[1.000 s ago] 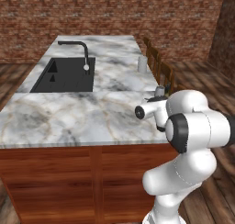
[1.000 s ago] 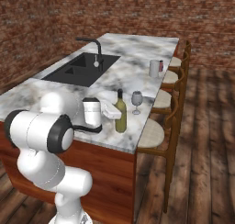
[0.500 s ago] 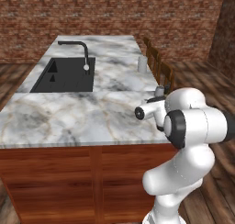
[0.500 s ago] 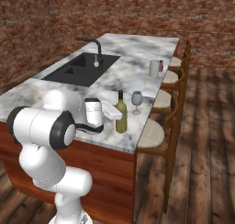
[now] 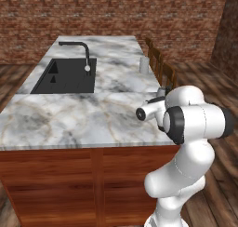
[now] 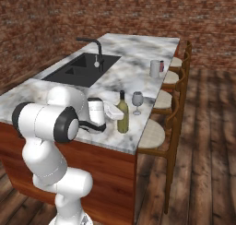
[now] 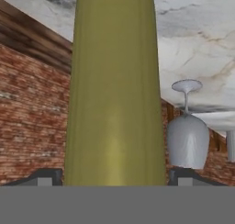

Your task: There is a wine glass and glass cup on the dining counter. Place the wine bottle next to the wine glass and the juice bottle next to the glass cup.

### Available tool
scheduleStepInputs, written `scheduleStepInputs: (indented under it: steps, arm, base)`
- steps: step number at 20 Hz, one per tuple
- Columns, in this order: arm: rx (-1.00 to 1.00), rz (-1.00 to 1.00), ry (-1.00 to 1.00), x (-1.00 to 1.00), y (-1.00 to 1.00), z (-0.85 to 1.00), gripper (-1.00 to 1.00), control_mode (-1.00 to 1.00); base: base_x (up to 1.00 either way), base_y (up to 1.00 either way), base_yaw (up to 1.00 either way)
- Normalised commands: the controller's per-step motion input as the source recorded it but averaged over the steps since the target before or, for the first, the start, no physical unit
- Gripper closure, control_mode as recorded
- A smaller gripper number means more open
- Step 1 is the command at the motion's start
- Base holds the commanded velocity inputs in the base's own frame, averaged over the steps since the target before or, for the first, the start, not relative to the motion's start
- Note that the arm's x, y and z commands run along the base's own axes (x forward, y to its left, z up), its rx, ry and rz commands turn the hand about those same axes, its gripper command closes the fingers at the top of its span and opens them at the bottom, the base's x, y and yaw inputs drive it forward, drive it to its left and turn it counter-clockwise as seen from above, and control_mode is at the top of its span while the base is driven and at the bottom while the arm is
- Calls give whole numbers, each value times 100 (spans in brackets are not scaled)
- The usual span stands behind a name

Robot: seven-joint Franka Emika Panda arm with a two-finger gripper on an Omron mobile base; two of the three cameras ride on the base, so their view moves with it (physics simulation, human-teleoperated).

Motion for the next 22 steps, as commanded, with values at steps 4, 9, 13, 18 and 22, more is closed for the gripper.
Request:
scheduleStepInputs:
  steps: [4, 9, 13, 18, 22]
  arm:
    - [0, 1, 0, -6, 0, -7, -100, -100]
    - [0, 0, 0, 0, 0, 0, -100, -100]
    - [0, 0, 0, 0, 0, 9, -100, -100]
    - [0, 0, 0, 0, 0, 51, -100, -100]
    - [0, 0, 0, 0, 3, 73, -100, -100]
  base:
    - [0, 0, 0]
    - [0, 0, 0]
    - [0, 0, 0]
    - [0, 0, 0]
    - [0, 0, 0]
